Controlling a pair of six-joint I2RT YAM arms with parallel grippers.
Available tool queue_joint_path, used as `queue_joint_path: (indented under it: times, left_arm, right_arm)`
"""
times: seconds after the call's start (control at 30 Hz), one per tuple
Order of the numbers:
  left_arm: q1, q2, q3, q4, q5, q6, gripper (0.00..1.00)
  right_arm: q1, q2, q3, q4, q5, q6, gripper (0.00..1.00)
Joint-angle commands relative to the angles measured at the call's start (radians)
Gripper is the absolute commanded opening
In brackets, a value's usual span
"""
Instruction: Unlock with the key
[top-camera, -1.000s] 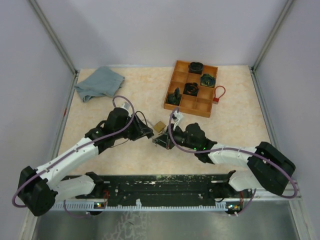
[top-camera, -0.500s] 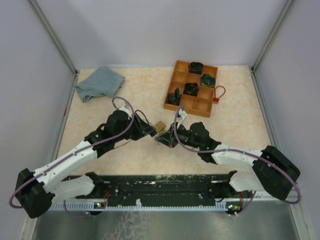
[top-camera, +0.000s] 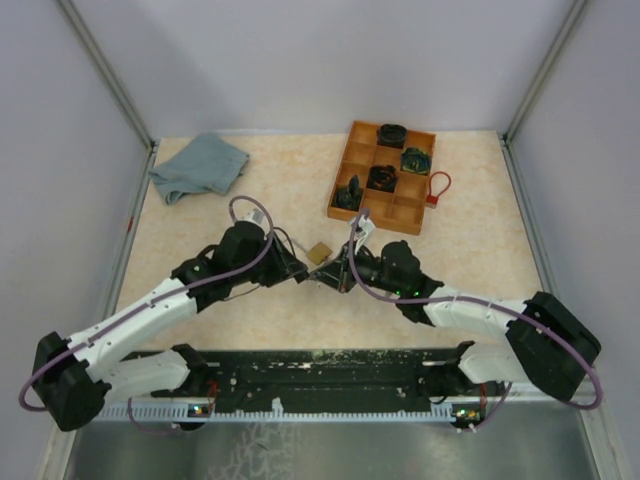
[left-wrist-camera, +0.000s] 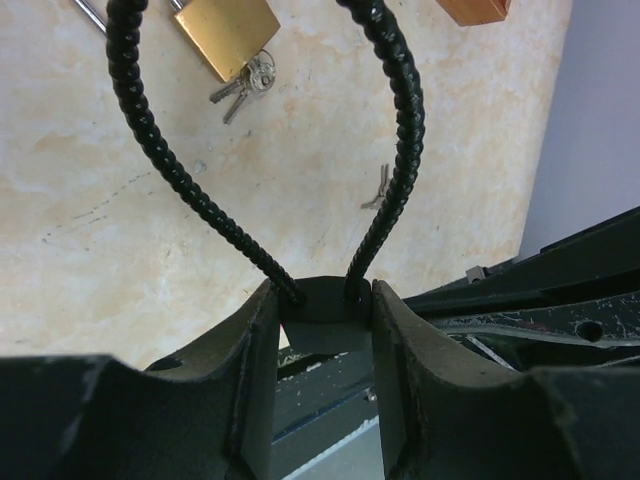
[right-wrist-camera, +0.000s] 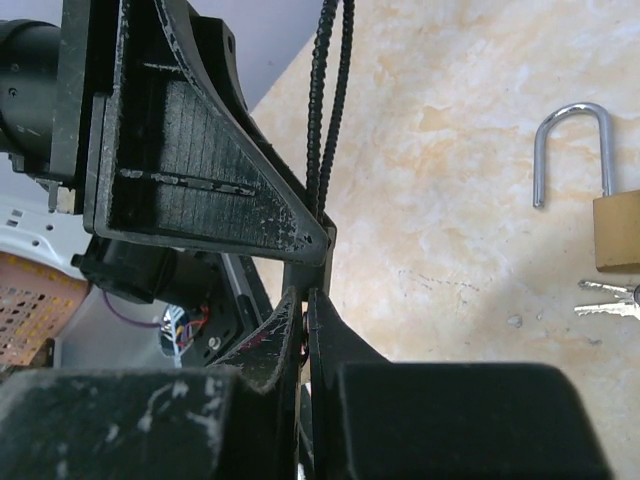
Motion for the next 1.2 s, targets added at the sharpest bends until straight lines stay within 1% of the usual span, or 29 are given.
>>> queue_joint_path:
  times: [0.0, 0.1, 0.17, 0.27, 0.4, 0.5, 0.57, 0.77, 0.9, 1.03, 1.17]
  left_arm:
    - [0.000, 0.013, 0.065, -0.081, -0.036, 0.036, 0.00]
    - [0.017, 0.045, 0.100, -0.108, -0.045, 0.053, 0.00]
    - [0.019, 0.066, 0.129, -0.153, -0.093, 0.073, 0.00]
    - [0.022, 0.101, 0.143, -0.222, -0.181, 0.095, 0.00]
    - [0.032, 0.151, 0.101, -0.267, -0.241, 0.085, 0.00]
    - [0.040, 0.190, 0.060, -0.266, -0.258, 0.084, 0.01]
    - [0.047, 0.229, 0.049, -0.263, -0.264, 0.086, 0.02]
    - [0.075, 0.385, 0.068, -0.277, -0.259, 0.107, 0.11]
    - [0.081, 0.459, 0.083, -0.282, -0.253, 0.113, 0.24]
    - [0.085, 0.462, 0.081, -0.285, -0.244, 0.116, 0.46]
    - [0.088, 0.399, 0.081, -0.315, -0.255, 0.121, 0.67]
  right_arm:
    - [-0.020, -0.007, 0.034, 0.056, -0.025, -0.013, 0.00]
    - [-0.010, -0.009, 0.014, -0.009, -0.023, -0.015, 0.00]
    - [0.004, -0.022, 0.001, -0.052, 0.002, -0.028, 0.00]
    - [0.018, -0.058, -0.032, -0.102, 0.084, -0.052, 0.00]
    - [0.024, -0.070, -0.103, -0.065, 0.193, -0.036, 0.00]
    - [0.036, -0.033, -0.120, -0.052, 0.236, -0.041, 0.00]
    - [0.040, -0.005, -0.144, -0.004, 0.259, -0.021, 0.00]
    - [0.040, 0.062, -0.158, 0.023, 0.341, -0.008, 0.00]
    - [0.040, 0.122, -0.155, 0.040, 0.362, 0.002, 0.00]
    - [0.040, 0.189, -0.157, 0.065, 0.378, 0.018, 0.00]
    - [0.039, 0.225, -0.163, 0.069, 0.393, 0.038, 0.00]
